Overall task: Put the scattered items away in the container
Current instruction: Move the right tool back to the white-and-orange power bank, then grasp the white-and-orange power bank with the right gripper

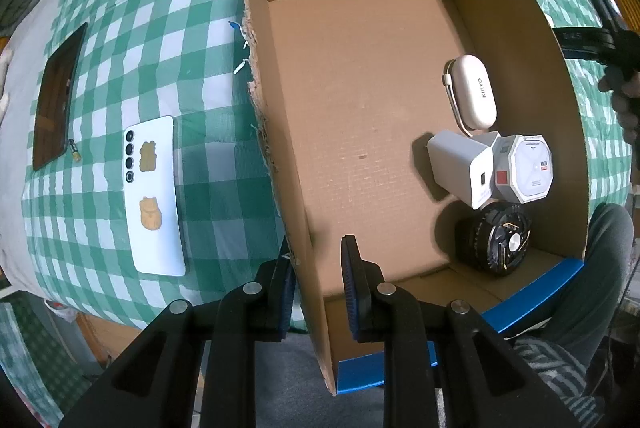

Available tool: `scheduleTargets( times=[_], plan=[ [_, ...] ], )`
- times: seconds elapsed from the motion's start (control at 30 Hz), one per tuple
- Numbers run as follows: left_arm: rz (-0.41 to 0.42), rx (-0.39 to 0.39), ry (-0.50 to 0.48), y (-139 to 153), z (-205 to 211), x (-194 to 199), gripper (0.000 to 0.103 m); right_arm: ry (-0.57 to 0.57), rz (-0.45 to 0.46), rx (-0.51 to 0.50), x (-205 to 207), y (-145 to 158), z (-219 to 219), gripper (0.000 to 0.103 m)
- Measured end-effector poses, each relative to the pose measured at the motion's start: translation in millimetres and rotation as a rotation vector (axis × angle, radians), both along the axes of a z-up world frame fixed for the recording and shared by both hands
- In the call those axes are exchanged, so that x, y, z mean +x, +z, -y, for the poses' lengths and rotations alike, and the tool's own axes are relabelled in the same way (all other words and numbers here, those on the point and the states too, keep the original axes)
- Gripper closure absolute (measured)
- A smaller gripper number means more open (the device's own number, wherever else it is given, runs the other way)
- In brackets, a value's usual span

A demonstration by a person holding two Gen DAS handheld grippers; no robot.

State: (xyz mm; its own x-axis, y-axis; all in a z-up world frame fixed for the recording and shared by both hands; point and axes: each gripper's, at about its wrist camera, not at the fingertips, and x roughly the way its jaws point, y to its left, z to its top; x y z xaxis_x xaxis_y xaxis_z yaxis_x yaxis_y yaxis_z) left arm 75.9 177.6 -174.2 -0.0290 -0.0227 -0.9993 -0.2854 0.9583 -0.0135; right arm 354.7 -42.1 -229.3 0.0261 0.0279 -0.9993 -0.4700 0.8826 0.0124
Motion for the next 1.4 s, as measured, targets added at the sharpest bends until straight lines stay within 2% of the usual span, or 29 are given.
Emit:
scheduleTargets(
  times=[0.2,0.3,0.5,0.73,0.83,0.93,1.17,1.4],
  plan=[
    [-0.004,0.008,-0.006,0,1,0,0.083,-0.013,0.009,-0.033,7,-16,-3,0.025],
    [-0.006,0.013,-0.008,0,2,1,0.083,0.055,0.030,-0.052,0,-17,-16,0.029],
    [-0.009,0.023,-0.012,0,4,1,0.082,0.165,-0.009,0.005,-24,-17,-25,0.038],
    [-0.007,0.023,-0.014,-1,5,1,0.080,0.313,-0.052,0.031,-59,-20,-28,0.038],
    [-0.009,0.024,-0.015,-1,5,1,0.079,0.289,-0.047,0.044,-62,-22,-26,0.038],
    [-0.009,0.021,-0.012,-1,4,1,0.079,0.248,-0.051,0.062,-43,-27,-22,0.038],
    [-0.009,0.021,-0.014,0,3,2,0.079,0.237,-0.012,0.040,-39,-34,-50,0.038],
    [-0.007,0.023,-0.015,-1,3,2,0.079,0.301,-0.029,0.038,-81,-29,-47,0.040]
  ],
)
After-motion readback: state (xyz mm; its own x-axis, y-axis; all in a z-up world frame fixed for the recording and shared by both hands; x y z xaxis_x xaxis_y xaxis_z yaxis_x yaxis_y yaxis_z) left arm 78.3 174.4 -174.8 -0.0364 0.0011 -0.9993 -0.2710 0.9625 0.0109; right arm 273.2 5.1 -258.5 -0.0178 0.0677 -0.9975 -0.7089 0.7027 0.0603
